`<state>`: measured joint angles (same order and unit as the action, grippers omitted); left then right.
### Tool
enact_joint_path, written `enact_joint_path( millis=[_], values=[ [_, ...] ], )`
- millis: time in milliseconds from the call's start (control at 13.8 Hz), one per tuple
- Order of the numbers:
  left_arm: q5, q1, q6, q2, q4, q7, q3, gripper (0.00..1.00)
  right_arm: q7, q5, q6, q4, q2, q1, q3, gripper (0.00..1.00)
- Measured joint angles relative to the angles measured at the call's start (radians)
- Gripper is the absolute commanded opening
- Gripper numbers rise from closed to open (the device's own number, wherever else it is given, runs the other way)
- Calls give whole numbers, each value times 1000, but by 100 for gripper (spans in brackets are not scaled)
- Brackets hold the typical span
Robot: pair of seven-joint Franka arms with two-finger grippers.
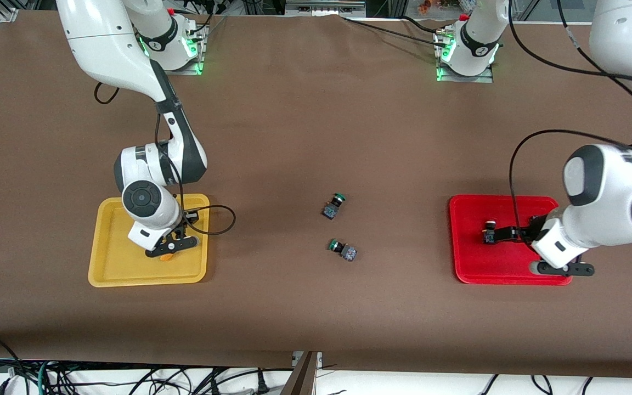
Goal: Place red and yellow buttons in trays
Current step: 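Place the yellow button in the yellow tray while the left gripper withdraws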
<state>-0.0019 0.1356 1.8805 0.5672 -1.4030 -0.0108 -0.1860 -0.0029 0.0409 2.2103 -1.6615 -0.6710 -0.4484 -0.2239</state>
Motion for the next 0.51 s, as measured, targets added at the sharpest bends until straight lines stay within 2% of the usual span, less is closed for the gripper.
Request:
enact_joint_path(
  millis=[72,217,434,507],
  values=[
    [0,-7,-48,-25,38,-1,7,100,0,-19,4,0,1,0,0,72],
    [0,-19,-114,-103,67,-2,41,100,0,-65,6,8,8,1,-1,79],
    [10,-19,-186,-230,64,-2,61,100,0,-78,-6,45,32,-1,1,83],
    [10,-21,-203,-263,62,-2,61,100,0,-79,-16,55,49,-4,3,91]
  ],
)
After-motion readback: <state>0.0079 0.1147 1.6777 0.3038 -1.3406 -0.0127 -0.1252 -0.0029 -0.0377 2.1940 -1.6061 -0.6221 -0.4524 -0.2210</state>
